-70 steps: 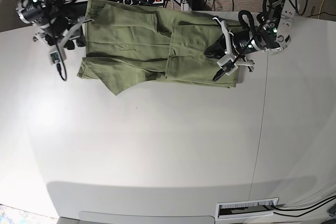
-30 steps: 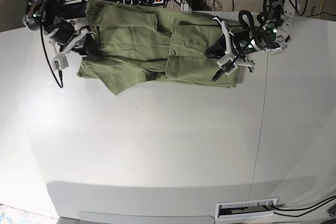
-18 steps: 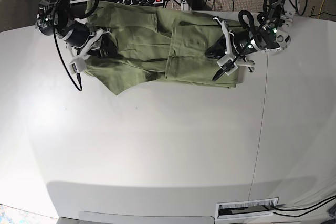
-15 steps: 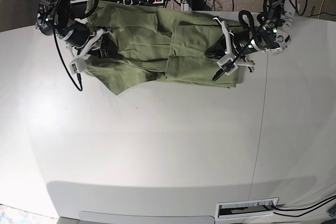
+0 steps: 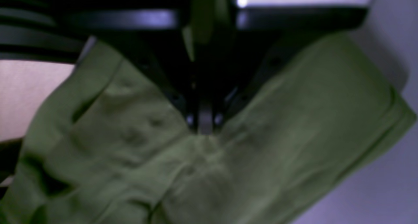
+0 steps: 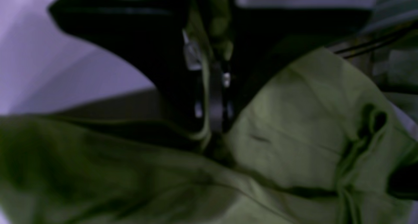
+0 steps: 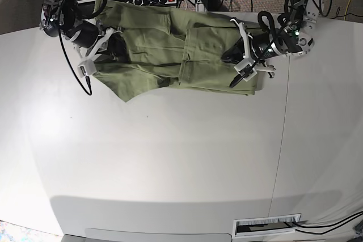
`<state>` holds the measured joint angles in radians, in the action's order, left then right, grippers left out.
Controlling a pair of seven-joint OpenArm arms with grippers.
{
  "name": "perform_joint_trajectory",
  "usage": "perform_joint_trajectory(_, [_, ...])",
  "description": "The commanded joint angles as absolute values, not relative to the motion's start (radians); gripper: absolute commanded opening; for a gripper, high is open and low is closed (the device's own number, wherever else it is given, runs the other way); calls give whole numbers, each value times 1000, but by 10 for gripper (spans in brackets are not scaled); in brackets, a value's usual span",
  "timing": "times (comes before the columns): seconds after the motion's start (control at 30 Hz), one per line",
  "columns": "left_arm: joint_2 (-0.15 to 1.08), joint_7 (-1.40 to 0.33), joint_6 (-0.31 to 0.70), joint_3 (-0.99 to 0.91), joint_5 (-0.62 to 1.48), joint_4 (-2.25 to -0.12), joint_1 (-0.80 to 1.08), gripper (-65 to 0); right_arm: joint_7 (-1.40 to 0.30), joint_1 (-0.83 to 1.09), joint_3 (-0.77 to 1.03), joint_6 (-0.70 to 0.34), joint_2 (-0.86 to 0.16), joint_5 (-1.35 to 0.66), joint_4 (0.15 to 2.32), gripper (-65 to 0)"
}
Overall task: Fold the T-shirt properly
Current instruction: 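Move the right gripper to the shirt's other end and grasp it, then lift the shirt end with the right gripper and fold it over toward the left gripper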
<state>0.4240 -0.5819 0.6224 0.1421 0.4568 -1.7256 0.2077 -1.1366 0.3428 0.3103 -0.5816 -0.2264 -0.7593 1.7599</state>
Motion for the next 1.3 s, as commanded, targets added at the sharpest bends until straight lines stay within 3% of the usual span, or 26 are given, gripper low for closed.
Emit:
perform_joint_trajectory(0.0, [429,-560,629,138,485,-1741,199,-650,-1148,344,333,-579,-238,-744,1793,-650])
perform_joint_trajectory(0.3, [371,-572,629,183,495,-1741,177,-650,-1148,316,448,-579,-239,-744,1908,-650])
perform_joint_trajectory(0.6, [327,-559,616,345,358,-1736,118,-650,-1149,278,452,-579,-239,-744,1908,-650])
perform_joint_trajectory(0.9, [271,-559,599,358,358,-1730,117,-650,-1144,218,452,-579,-237,-746,1926,-650])
perform_joint_trajectory(1.27, [285,-556,545,347,257,-1730,117,-650,-1113,212,434,-580,-135,-783,1989,-650])
